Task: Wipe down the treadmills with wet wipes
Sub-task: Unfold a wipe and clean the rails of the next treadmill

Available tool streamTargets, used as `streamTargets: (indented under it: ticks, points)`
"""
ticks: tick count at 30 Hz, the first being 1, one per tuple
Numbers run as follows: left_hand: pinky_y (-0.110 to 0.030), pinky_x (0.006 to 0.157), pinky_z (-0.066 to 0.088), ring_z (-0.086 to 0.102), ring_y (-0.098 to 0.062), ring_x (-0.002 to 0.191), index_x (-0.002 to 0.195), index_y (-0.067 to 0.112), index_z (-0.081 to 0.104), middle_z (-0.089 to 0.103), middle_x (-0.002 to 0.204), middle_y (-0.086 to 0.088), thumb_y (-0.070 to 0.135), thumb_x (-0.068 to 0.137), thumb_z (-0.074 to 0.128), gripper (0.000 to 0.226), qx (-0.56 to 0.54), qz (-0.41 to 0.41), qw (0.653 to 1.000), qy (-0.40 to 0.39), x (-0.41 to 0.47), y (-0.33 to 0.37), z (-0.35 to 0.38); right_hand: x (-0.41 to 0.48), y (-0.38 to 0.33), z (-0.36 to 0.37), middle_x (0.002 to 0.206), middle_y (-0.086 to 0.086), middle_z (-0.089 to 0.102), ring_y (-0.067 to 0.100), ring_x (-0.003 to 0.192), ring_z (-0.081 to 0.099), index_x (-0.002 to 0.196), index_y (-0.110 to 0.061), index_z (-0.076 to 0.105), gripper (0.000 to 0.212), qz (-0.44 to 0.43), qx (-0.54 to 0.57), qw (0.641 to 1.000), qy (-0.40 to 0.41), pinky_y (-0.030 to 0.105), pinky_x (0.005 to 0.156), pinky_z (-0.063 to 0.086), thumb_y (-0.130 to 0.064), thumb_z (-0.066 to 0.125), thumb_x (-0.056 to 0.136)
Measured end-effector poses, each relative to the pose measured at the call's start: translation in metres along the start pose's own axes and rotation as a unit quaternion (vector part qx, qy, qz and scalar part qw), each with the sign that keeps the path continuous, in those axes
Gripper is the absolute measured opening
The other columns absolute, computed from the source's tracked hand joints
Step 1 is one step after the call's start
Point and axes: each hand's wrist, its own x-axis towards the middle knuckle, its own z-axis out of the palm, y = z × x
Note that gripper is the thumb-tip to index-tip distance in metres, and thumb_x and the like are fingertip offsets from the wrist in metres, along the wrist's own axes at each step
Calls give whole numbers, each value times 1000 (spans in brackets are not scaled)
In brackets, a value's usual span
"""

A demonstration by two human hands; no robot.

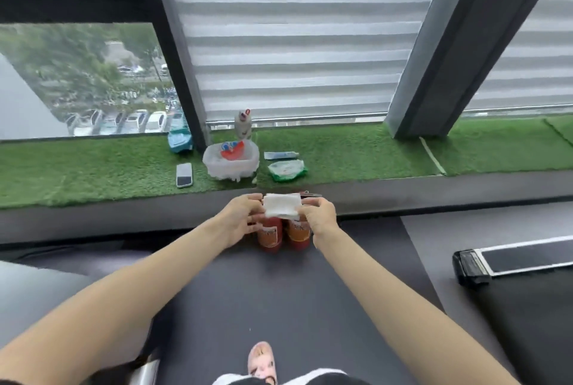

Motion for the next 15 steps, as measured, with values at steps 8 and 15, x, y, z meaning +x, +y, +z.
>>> streamTargets:
  ticks: [8, 15]
  points:
    - [-30, 72, 45, 58, -14, 71, 115, 17, 55, 62, 86, -2, -4, 90, 44, 35, -24, -45, 998, 41, 126, 67, -78, 130, -38, 111, 90, 16, 65, 26, 77, 59, 76, -14, 62, 28, 42, -56, 997, -30, 39, 73, 54, 13, 55, 75]
    - [-30, 67, 44, 58, -14, 75, 112, 14, 59, 64, 87, -3, -4, 89, 43, 33, -60, -87, 990, 94, 253, 114, -134, 255, -71, 201, 72, 10, 58, 17, 58, 51, 73, -15, 59, 27, 81, -136, 984, -84, 24, 48, 42, 11, 56, 79]
